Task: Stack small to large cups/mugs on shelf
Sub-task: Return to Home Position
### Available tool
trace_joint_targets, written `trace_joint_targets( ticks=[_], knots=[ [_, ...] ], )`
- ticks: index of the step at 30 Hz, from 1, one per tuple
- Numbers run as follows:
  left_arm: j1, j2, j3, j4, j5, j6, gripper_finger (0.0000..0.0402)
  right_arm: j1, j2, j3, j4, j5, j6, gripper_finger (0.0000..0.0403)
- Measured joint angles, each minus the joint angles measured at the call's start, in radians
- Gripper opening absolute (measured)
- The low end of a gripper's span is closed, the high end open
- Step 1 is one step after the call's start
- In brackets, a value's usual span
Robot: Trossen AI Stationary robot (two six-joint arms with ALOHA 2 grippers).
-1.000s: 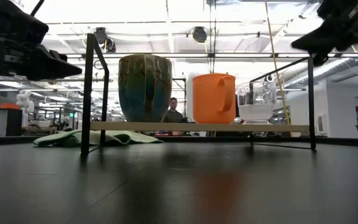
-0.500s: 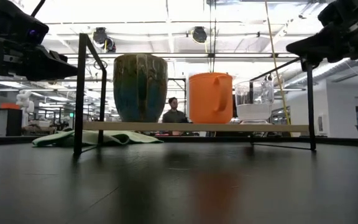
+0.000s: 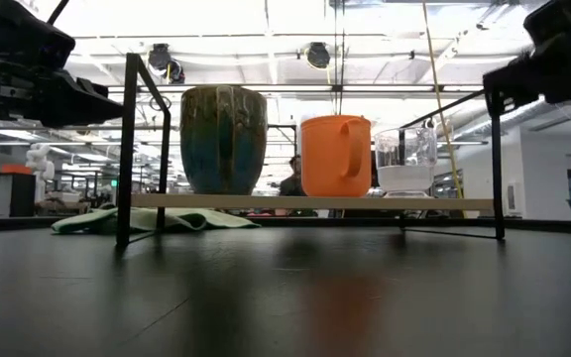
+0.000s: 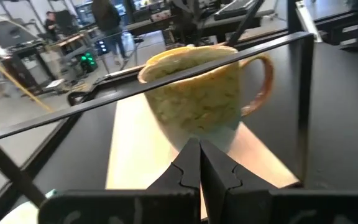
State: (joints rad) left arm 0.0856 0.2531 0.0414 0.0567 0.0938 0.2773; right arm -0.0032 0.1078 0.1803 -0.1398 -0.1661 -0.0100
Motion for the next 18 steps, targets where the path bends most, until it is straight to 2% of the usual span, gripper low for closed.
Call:
trace_joint_targets(
  ticks=[4, 18],
  knots=[
    [0.000, 0.000, 0.000, -0.002, 0.010, -0.008, 0.0000, 0.043, -0.002, -0.037, 0.040, 0.036, -0.008, 0.0000],
    [0.000, 0.000, 0.006, -0.009, 0.046, -0.016, 0.0000, 0.159, -0.003, -0.054, 0.097, 0.040, -0.071, 0.0000]
  ],
)
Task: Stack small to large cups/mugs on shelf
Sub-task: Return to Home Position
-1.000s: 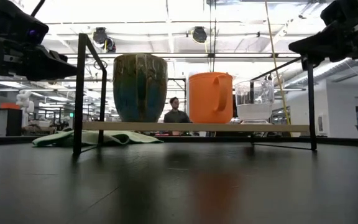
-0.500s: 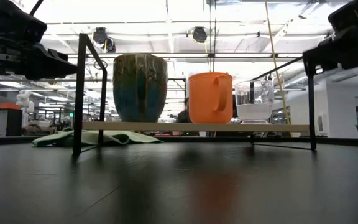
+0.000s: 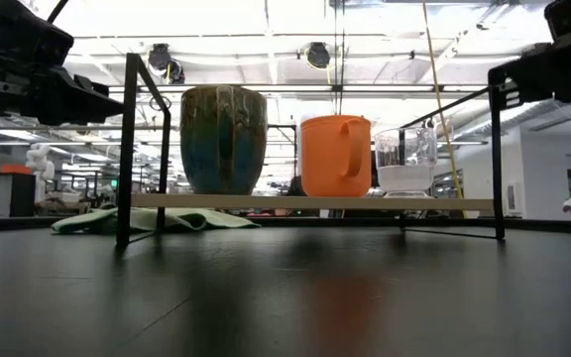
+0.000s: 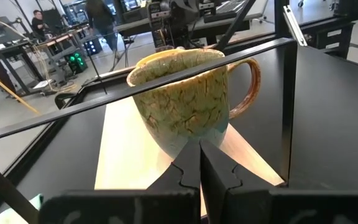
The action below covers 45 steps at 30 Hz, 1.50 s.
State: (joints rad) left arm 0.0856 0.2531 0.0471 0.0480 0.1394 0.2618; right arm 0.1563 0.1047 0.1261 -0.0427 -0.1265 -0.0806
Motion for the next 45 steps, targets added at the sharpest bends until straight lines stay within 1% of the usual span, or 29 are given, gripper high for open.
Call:
trace_joint_targets(
  ticks=[4, 9, 13, 18, 23, 27, 31, 37, 41, 45],
  knots=[
    [0.000, 0.000, 0.029, -0.025, -0.004, 0.008, 0.0000, 0.021, 0.000, 0.000, 0.025, 0.000, -0.021, 0.0000],
    [0.018, 0.000, 0.045, -0.048, -0.005, 0.036, 0.0000, 0.022, 0.000, 0.000, 0.025, 0.005, -0.052, 0.0000],
    [0.063, 0.000, 0.045, -0.047, -0.004, 0.009, 0.0000, 0.020, 0.000, 0.001, 0.032, 0.059, -0.059, 0.0000],
    [0.107, 0.000, 0.045, -0.046, 0.101, -0.003, 0.0000, 0.020, 0.000, 0.001, 0.046, 0.063, -0.041, 0.0000],
    [0.112, 0.000, 0.044, -0.045, 0.122, -0.013, 0.0002, 0.020, 0.000, 0.002, 0.075, 0.062, -0.037, 0.0000],
    [0.110, 0.000, 0.044, -0.045, 0.122, -0.041, 0.0010, 0.020, 0.000, 0.002, 0.088, 0.061, -0.037, 0.0000],
    [0.110, 0.000, 0.044, -0.045, 0.094, -0.061, 0.0018, 0.020, 0.000, 0.002, 0.100, 0.059, -0.036, 0.0000],
    [0.110, 0.000, 0.044, -0.045, 0.062, -0.061, 0.0013, 0.020, 0.000, 0.002, 0.099, 0.059, -0.034, 0.0000],
    [0.110, 0.000, 0.044, -0.045, 0.061, -0.061, 0.0004, 0.020, 0.000, 0.002, 0.099, 0.054, 0.040, 0.0000],
    [0.110, 0.000, 0.044, -0.045, 0.061, -0.061, 0.0006, 0.020, 0.000, 0.002, 0.099, 0.053, 0.051, 0.0000]
  ],
)
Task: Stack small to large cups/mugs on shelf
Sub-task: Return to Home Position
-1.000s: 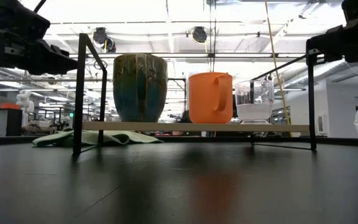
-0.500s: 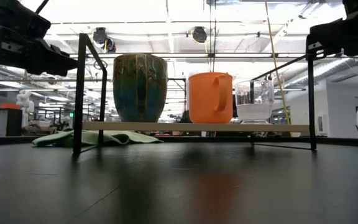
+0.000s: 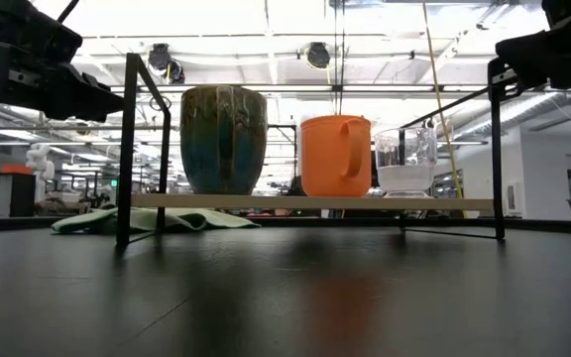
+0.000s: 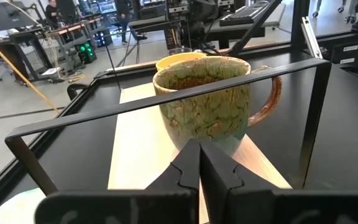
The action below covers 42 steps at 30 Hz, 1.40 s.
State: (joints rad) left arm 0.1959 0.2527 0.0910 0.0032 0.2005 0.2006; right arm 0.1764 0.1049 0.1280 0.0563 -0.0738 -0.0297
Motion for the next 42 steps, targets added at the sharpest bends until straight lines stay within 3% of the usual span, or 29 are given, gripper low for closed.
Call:
trace_joint_targets(
  ticks=[7, 21, 30, 42],
  knots=[
    [0.000, 0.000, 0.000, 0.000, 0.000, 0.000, 0.0027, 0.000, 0.000, 0.000, 0.000, -0.001, -0.013, 0.0000],
    [0.000, 0.000, 0.000, 0.000, -0.001, 0.001, 0.0003, 0.000, 0.000, 0.000, 0.000, -0.001, -0.016, 0.0000],
    [0.000, 0.000, 0.000, 0.000, -0.001, 0.001, 0.0030, 0.000, 0.000, 0.000, -0.001, -0.001, -0.015, 0.0000],
    [0.000, 0.000, 0.000, 0.000, -0.001, 0.001, 0.0031, 0.000, 0.000, 0.000, -0.001, -0.001, -0.015, 0.0000]
  ],
)
